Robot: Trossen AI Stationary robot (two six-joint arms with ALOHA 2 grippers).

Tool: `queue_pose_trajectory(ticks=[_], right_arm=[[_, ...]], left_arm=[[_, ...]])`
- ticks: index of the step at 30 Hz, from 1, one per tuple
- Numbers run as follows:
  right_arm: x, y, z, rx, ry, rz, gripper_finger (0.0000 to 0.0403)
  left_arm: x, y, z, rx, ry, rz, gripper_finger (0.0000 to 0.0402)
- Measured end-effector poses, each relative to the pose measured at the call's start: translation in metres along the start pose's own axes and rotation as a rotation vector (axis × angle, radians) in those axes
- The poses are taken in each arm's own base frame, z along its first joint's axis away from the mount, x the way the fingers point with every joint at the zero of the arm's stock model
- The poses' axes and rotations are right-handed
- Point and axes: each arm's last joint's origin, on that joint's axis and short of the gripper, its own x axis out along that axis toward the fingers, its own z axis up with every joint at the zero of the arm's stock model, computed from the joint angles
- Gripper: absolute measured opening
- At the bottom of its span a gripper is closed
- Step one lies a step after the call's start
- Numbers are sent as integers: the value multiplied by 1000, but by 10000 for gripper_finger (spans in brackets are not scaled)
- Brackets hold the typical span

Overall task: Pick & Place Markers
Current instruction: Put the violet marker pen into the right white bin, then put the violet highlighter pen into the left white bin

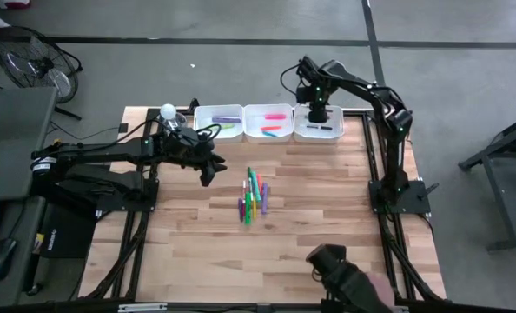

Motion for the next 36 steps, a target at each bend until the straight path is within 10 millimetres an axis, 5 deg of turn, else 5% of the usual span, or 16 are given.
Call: queue_pose_trajectory(ticks=[20,36], right_arm=[[25,-4,-2,18,5,109,27],[24,2,-8,-55,78,167,61]], left_arm=[[0,-3,8,-39,-86,-23,143],[-1,-3,10,-33,-111,-23,143]])
